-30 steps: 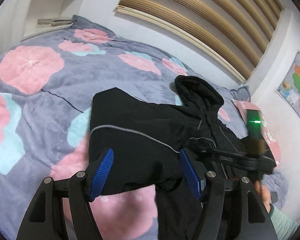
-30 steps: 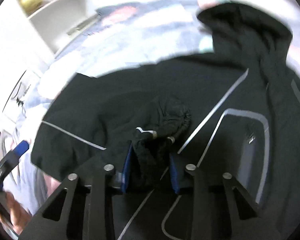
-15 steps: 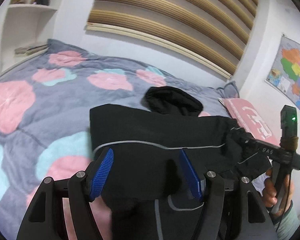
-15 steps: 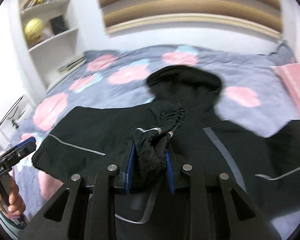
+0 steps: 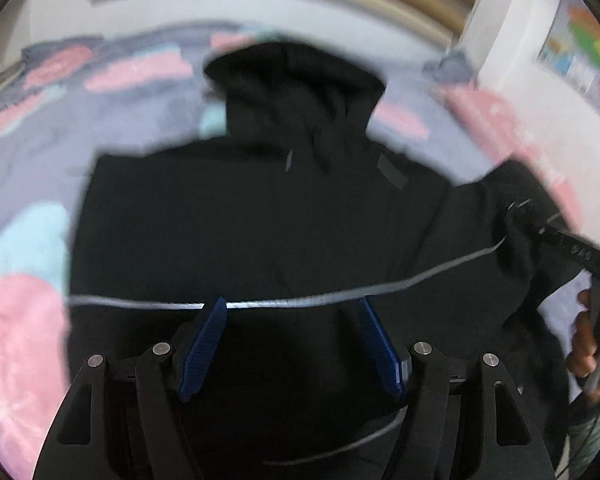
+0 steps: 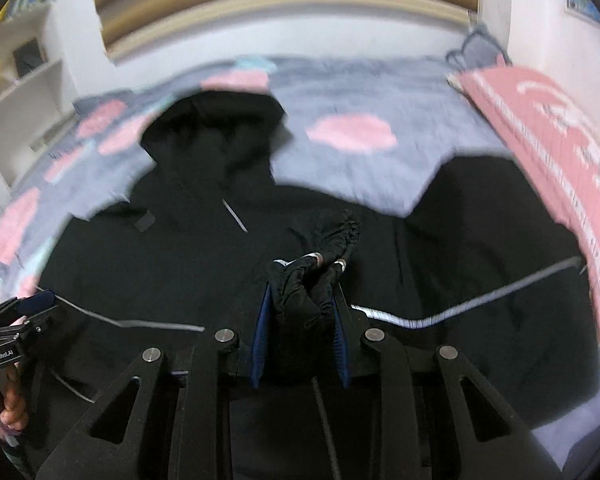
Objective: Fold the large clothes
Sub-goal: 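Carry the sleeve cuff across the jacket body with the left gripper, then grasp the other sleeve cuff with the right gripper and lift it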
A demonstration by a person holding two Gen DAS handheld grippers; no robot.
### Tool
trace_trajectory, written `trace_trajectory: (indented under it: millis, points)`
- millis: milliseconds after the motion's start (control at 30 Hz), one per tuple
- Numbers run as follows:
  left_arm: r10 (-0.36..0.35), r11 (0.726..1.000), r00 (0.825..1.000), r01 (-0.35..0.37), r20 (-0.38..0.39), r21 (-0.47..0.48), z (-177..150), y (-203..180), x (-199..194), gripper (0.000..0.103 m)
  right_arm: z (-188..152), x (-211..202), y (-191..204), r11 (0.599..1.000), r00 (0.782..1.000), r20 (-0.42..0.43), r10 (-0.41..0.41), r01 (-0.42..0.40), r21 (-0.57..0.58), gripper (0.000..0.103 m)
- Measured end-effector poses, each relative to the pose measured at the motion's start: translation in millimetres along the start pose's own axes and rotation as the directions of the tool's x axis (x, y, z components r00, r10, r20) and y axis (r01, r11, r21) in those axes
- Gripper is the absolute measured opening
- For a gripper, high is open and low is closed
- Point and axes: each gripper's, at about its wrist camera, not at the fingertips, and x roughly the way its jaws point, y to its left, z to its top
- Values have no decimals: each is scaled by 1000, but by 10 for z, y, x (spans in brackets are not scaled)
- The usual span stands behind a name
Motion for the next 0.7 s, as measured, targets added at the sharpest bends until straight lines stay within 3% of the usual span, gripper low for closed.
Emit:
trace_trajectory:
  millis: [67, 133, 233, 333, 467, 533, 633, 700]
  points:
    - [61, 997, 997, -58, -52, 40, -60, -36, 210, 70, -139, 246, -98, 1000, 998, -57, -15, 15, 14, 34]
    - [82, 995, 996, -79, -45, 67, -87, -81, 235, 70, -287, 474, -225, 998, 991, -132, -33, 39, 42, 45]
    - [81, 994, 996, -78, -32, 72, -111, -69, 249, 70, -365, 420, -353, 995, 990, -143, 4, 10, 99, 50]
    - [74, 995, 997, -73, -11, 70, -133, -58, 255, 70, -308, 84, -278, 995, 998, -67, -21, 27, 96, 56]
    - [95, 991, 995, -96, 21, 88, -189, -93, 243, 71, -274, -192, 110, 999, 998, 42, -43, 44, -30, 56]
    - [104, 990, 994, -105, 23, 95, -199, -103, 241, 71, -311, -9, 244, 995, 998, 2, -62, 61, -74, 55]
    - [106, 989, 994, -108, 26, 101, -206, -113, 225, 71, -503, 576, 291, 994, 977, -190, -96, 82, -77, 56]
    - [101, 989, 994, -104, 29, 102, -212, -105, 202, 71, -532, 611, 285, 991, 974, -201, -103, 85, -100, 56]
